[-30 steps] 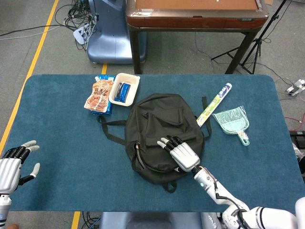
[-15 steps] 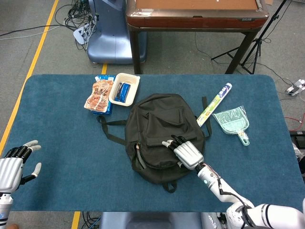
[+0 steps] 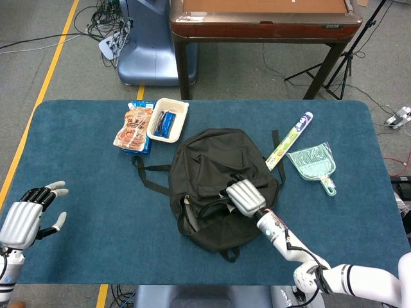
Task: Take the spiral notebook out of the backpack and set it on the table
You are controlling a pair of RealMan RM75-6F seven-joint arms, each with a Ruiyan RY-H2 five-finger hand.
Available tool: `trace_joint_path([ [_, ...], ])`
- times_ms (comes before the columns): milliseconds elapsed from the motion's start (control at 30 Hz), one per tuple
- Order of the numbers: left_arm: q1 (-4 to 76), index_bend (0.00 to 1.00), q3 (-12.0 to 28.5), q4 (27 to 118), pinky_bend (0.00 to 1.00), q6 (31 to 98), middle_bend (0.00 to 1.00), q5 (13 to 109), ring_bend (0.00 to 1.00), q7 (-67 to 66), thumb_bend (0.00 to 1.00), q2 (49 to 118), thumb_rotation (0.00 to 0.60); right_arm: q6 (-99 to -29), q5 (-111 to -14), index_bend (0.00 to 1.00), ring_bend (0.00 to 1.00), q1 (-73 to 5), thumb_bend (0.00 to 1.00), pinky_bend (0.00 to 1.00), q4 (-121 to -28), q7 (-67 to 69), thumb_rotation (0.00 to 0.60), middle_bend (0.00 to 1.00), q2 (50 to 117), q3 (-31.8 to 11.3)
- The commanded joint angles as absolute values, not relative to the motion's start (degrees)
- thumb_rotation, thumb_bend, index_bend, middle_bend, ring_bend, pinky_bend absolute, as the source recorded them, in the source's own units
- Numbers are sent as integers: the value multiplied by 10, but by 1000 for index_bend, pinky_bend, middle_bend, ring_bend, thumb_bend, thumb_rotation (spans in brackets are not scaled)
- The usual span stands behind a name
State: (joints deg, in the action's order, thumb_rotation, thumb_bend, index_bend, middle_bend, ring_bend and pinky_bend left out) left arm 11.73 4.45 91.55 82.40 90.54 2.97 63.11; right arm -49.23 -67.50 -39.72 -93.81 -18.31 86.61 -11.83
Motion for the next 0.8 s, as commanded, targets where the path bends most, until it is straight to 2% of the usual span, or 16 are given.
trace_joint_path([
  [33, 149, 313, 50, 904, 217, 803, 232, 935, 262, 68, 353, 629, 600, -501, -640, 716, 368, -409, 807, 150, -930, -162, 600, 639, 876, -148],
  [267, 216, 368, 52, 879, 221, 786, 302, 1009, 322, 154, 353, 641, 600, -546, -559, 716, 376, -425, 809, 150, -900, -152, 600, 639, 926, -198],
  [500, 295, 409, 45, 860, 295, 773, 365, 1092, 371, 223, 353, 670, 600, -591, -499, 716, 376, -461, 809, 150, -870, -169, 600, 635, 973, -251],
  [800, 397, 424, 36, 830, 338, 729, 395, 1146, 393, 267, 353, 746, 600, -608, -464, 716, 376, -499, 808, 150, -844, -187, 600, 625, 1006, -273],
])
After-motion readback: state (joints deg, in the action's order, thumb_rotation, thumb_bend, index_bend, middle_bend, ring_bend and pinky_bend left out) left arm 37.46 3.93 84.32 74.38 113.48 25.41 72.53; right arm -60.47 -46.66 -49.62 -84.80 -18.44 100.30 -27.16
